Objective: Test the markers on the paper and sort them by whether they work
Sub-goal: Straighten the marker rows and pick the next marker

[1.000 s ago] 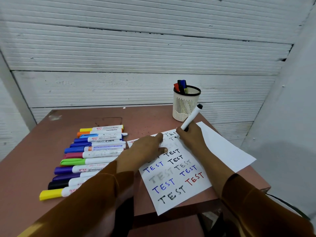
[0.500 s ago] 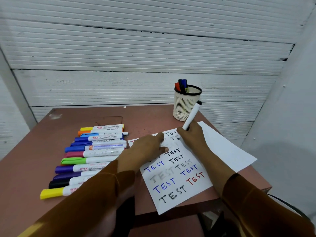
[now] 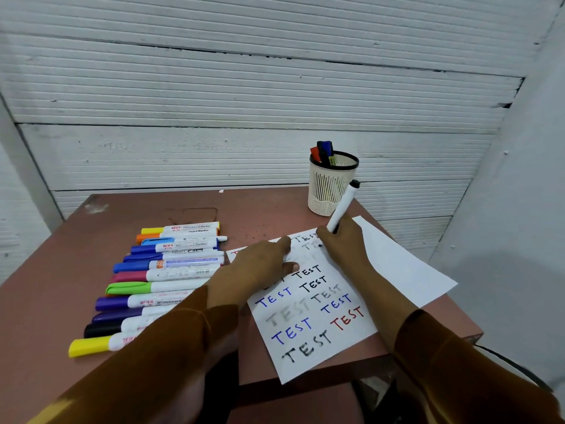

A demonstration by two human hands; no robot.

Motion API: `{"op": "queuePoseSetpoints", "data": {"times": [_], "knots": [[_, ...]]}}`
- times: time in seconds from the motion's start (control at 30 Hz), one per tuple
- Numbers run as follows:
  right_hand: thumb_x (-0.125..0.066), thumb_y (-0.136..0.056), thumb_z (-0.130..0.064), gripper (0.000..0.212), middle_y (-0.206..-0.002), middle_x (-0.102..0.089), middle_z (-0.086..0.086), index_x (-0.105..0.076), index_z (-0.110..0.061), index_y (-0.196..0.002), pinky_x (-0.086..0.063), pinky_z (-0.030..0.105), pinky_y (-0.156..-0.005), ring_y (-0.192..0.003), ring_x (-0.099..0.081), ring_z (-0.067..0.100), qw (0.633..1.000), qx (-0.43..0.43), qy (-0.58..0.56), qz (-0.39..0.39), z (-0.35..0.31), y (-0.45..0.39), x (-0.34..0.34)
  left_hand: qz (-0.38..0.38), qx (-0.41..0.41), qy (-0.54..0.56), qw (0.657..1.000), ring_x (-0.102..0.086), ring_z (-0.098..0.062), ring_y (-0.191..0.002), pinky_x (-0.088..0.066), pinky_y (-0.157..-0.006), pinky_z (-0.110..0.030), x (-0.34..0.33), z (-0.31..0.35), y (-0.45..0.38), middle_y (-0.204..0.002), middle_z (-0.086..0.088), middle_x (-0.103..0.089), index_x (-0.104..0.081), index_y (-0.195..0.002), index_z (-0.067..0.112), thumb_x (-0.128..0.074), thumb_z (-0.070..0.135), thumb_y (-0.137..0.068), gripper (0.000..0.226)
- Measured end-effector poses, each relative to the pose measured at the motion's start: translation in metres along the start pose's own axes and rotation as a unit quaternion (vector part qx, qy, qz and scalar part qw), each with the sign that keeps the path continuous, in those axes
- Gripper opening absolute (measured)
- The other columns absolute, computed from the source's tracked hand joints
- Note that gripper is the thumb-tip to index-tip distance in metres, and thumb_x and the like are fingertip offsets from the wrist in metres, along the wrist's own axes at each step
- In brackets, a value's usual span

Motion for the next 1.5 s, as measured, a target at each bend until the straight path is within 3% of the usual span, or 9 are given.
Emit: {"op": "queuePoseSetpoints", "data": {"times": [0.27,0.47,0.73,0.9,1.03,1.13,1.23,1.3,1.5], "knots": [[-0.058,-0.082,-0.007,0.021,-0.063,-0.044,-0.001,-0.041,-0.012,-0.069,-0.031,0.02,-0.052,-0.057,-0.042,0.01,1.0,0.004,0.015,0.006,0.0,-0.001,-0.001,-0.001,-0.001,-0.003,1.0,-0.046,-0.017,-0.08,-0.035,-0.067,-0.029,0.0,0.0,-0.001,-0.109,-0.013,-0.059,-0.035,-0.129,0.016,-0.044,0.043,-0.095,0.044],[-0.059,-0.081,-0.007,0.014,-0.069,-0.054,0.01,-0.047,-0.008,-0.074,-0.039,0.026,-0.058,-0.067,-0.054,0.023,0.998,-0.038,-0.057,0.015,0.004,-0.003,0.001,0.005,0.002,0.004,1.0,-0.052,-0.023,-0.09,-0.036,-0.069,-0.029,-0.001,-0.002,-0.001,-0.11,-0.014,-0.058,-0.036,-0.129,0.016,-0.045,0.043,-0.094,0.045],[-0.058,-0.082,-0.006,0.012,-0.065,-0.047,0.0,-0.049,-0.005,-0.076,-0.036,0.01,-0.05,-0.057,-0.044,0.006,1.0,0.018,0.002,-0.004,0.0,0.0,-0.002,0.0,0.005,0.001,1.0,-0.045,-0.017,-0.081,-0.035,-0.067,-0.028,-0.001,-0.001,-0.002,-0.109,-0.013,-0.059,-0.036,-0.129,0.017,-0.045,0.043,-0.094,0.044],[-0.058,-0.082,-0.006,0.024,-0.061,-0.046,-0.002,-0.043,-0.013,-0.066,-0.035,0.011,-0.049,-0.054,-0.044,0.005,1.0,0.018,0.002,-0.018,-0.001,0.002,-0.001,-0.001,0.003,0.007,1.0,-0.046,-0.017,-0.08,-0.035,-0.066,-0.028,-0.001,-0.001,-0.003,-0.108,-0.013,-0.059,-0.037,-0.128,0.017,-0.046,0.043,-0.094,0.044],[-0.058,-0.083,-0.006,0.014,-0.063,-0.044,-0.001,-0.046,-0.005,-0.076,-0.034,0.012,-0.049,-0.056,-0.043,0.007,1.0,0.022,0.021,-0.005,0.003,-0.002,-0.005,0.0,-0.001,0.007,1.0,-0.046,-0.018,-0.08,-0.035,-0.067,-0.028,-0.002,-0.003,-0.003,-0.106,-0.013,-0.059,-0.037,-0.127,0.017,-0.046,0.043,-0.094,0.044],[-0.059,-0.085,-0.007,0.013,-0.066,-0.052,0.002,-0.047,-0.009,-0.079,-0.04,0.021,-0.056,-0.06,-0.051,0.013,0.993,-0.049,-0.109,0.009,0.009,-0.008,0.0,0.0,-0.003,0.004,1.0,-0.046,-0.019,-0.08,-0.035,-0.066,-0.028,-0.002,-0.003,-0.003,-0.105,-0.013,-0.06,-0.038,-0.126,0.016,-0.046,0.044,-0.094,0.043],[-0.062,-0.087,-0.01,0.014,-0.067,-0.061,0.008,-0.051,-0.01,-0.079,-0.046,0.023,-0.054,-0.053,-0.057,0.011,0.946,-0.092,-0.308,0.038,0.01,-0.014,0.014,-0.004,-0.001,-0.001,1.0,-0.047,-0.019,-0.08,-0.035,-0.065,-0.028,-0.001,-0.002,-0.004,-0.105,-0.014,-0.06,-0.037,-0.127,0.016,-0.045,0.044,-0.094,0.043],[-0.064,-0.086,-0.009,0.011,-0.068,-0.063,0.011,-0.056,-0.007,-0.079,-0.052,0.024,-0.058,-0.059,-0.062,0.016,0.933,-0.1,-0.344,0.025,0.01,-0.016,0.016,-0.005,0.001,0.0,1.0,-0.048,-0.02,-0.081,-0.036,-0.066,-0.028,-0.001,-0.002,-0.003,-0.105,-0.013,-0.06,-0.037,-0.127,0.016,-0.045,0.044,-0.094,0.044],[-0.06,-0.077,0.0,0.009,-0.069,-0.06,0.01,-0.054,-0.006,-0.077,-0.045,0.025,-0.059,-0.059,-0.058,0.016,0.981,-0.094,-0.169,-0.015,0.013,-0.014,0.008,0.007,0.0,-0.006,1.0,-0.055,-0.027,-0.097,-0.036,-0.068,-0.029,-0.003,-0.003,-0.004,-0.11,-0.013,-0.06,-0.038,-0.128,0.016,-0.045,0.045,-0.094,0.045]]}}
Point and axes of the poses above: each hand's wrist, its own y-axis away from the middle knuckle, its own x-axis out of the back of the hand, z = x × y, the point moved 2 cm from there along -y, towards the middle knuckle
